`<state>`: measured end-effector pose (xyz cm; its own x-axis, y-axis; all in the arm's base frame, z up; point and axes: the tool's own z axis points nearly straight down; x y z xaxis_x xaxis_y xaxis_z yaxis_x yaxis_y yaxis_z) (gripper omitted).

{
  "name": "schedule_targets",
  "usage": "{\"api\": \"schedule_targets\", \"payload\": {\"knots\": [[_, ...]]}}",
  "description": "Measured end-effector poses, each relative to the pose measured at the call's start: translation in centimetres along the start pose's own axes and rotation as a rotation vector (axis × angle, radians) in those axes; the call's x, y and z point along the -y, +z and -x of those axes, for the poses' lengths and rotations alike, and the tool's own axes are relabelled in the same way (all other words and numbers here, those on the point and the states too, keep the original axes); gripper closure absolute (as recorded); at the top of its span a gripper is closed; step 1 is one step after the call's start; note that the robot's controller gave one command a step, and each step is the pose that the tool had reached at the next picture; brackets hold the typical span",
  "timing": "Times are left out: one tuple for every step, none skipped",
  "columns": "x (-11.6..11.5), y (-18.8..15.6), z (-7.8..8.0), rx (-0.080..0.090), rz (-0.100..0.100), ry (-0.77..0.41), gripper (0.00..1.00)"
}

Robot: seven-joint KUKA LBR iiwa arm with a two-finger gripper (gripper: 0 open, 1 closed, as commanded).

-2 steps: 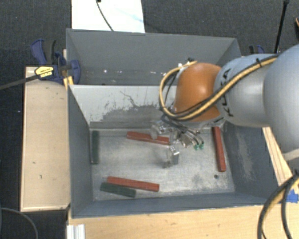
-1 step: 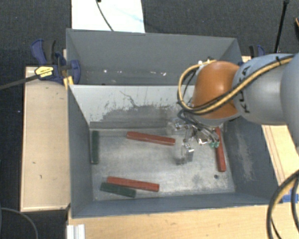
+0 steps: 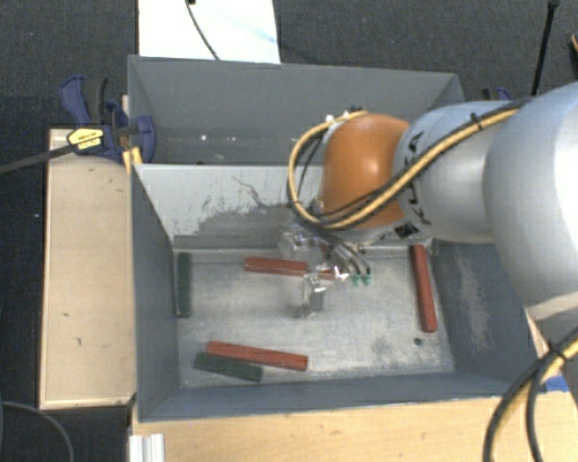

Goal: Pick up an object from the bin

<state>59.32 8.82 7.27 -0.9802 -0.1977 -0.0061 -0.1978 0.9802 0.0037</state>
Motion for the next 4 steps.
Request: {"api": "schedule_targets", "payload": {"knots": [[0.5,0.0,-0.1,-0.001,-0.003,0.002,1.0],[0.7,-16.2,-3.0,0.004,-0.004,0.028,1.0],[-2.3,-15.7,-3.4,-0.006,-0.002,-0.123,1.0],[-4.1,-10.9,-6.5,-0.009,-0.001,-0.463,1.0]]}}
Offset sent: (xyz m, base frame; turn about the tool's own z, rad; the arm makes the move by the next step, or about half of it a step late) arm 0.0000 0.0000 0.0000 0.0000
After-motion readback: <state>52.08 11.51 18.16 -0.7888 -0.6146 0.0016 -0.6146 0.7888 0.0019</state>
